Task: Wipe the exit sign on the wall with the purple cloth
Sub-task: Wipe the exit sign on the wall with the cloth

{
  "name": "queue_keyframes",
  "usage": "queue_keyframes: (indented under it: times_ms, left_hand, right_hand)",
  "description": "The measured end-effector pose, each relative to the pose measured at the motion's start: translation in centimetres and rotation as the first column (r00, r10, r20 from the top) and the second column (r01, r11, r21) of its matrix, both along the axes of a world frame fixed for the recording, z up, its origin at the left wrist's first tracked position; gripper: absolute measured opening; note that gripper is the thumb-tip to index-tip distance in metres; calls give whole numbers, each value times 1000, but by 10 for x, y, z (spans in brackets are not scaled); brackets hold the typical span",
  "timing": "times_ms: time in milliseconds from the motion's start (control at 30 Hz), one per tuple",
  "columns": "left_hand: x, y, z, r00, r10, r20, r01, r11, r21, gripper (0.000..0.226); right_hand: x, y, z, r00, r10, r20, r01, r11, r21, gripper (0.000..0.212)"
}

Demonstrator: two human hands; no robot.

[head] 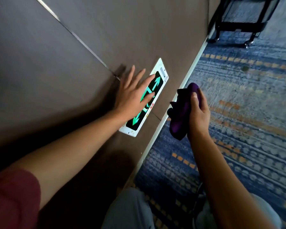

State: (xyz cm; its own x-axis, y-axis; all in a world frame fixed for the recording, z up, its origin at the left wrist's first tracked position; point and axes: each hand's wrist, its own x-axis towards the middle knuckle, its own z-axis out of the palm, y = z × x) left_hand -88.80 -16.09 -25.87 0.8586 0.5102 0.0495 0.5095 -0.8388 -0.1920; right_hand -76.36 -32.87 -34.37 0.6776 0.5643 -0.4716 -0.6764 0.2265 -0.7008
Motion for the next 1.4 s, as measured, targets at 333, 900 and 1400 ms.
queue_keyframes:
  times_ms: [333, 900, 1400]
  left_hand:
    - [-10, 46, 19, 952, -147, -268, 235, 915, 329, 67]
    - [-14, 65, 12, 879, -62, -473, 358, 741, 568, 76]
    - [-4, 70, 8, 839, 2, -545, 405, 668, 625, 64]
  right_hand:
    - [33, 48, -69, 989, 105, 105, -114, 990, 85, 32]
    - [-46, 122, -54, 802, -9, 597, 106, 986, -127, 47]
    - [-70, 122, -83, 846, -209, 491, 318, 936, -148, 44]
